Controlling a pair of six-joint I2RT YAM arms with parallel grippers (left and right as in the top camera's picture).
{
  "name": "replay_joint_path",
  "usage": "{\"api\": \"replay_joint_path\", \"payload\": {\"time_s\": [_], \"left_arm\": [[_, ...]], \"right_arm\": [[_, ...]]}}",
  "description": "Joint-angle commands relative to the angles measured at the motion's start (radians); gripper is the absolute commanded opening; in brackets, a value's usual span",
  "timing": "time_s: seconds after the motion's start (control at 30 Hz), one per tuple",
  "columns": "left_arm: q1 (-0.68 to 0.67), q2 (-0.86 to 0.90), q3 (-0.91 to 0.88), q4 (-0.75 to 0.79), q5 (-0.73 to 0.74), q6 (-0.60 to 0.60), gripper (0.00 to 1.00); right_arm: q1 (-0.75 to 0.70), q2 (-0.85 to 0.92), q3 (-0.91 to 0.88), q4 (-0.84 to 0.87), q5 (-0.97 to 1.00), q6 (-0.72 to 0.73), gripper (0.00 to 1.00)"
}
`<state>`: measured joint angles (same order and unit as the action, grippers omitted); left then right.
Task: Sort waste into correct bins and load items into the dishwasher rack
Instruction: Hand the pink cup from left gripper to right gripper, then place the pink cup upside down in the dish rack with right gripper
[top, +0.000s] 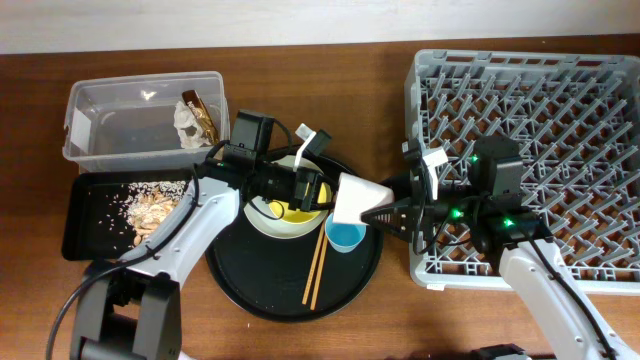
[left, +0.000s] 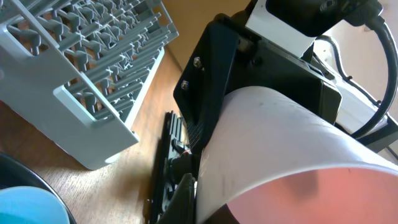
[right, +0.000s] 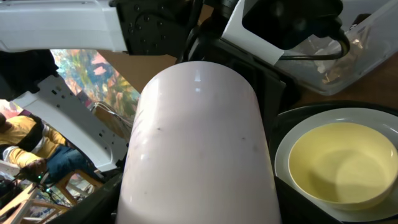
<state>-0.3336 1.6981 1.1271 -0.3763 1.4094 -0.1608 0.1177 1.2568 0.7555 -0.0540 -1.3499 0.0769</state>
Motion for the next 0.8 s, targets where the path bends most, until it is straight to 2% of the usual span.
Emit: {"api": "replay_joint_path", "payload": {"time_s": [0.0,0.07,0.13,0.17,0.23,0.37,0.43,0.5,0.6,0.7,0.77], "left_arm": [[0.0,0.003,0.008,0.0,-0.1,-0.007,0.21],[0.0,0.003,0.008,-0.014,-0.198,-0.007,0.26],[0.01,0.003,0.008,-0.075,-0.339,-0.007,0.26],[0.024,0.001,0.008,-0.121,-0.421,-0.006,0.27],[0.068,-0.027,0.008,-0.193,-0.541,-0.003,0.33],[0.179,-0.169,0.008,-0.299,-0.743,0.031,0.34],[0.206,-0.219,0.008,-0.348,-0.807,0.031,0.34],[0.217,-0.254,0.008,-0.406,-0.889,0.042,0.34],[0.217,-0.267,0.008,-0.466,-0.985,0.043,0.34],[0.217,-0.267,0.008,-0.477,-0.993,0.042,0.34],[0.217,-0.267,0.008,-0.477,-0.996,0.042,0.34]], "right_arm": [[0.013,-0.003,0.015,0.006,-0.043,-0.009,0.61],[0.013,-0.003,0.015,0.004,-0.031,-0.009,0.59],[0.013,-0.003,0.015,-0.02,0.011,-0.009,0.58],[0.013,-0.003,0.015,-0.048,0.066,-0.009,0.58],[0.013,-0.003,0.015,-0.118,0.221,-0.009,0.57],[0.012,-0.013,0.027,-0.167,0.392,-0.009,0.53],[0.011,-0.026,0.065,-0.261,0.515,-0.01,0.53],[-0.005,-0.033,0.153,-0.437,0.699,-0.01,0.53],[-0.079,-0.033,0.293,-0.669,0.848,-0.01,0.53],[-0.202,-0.033,0.429,-0.851,0.98,-0.01,0.53],[-0.282,-0.033,0.484,-0.915,1.036,-0.01,0.53]]}}
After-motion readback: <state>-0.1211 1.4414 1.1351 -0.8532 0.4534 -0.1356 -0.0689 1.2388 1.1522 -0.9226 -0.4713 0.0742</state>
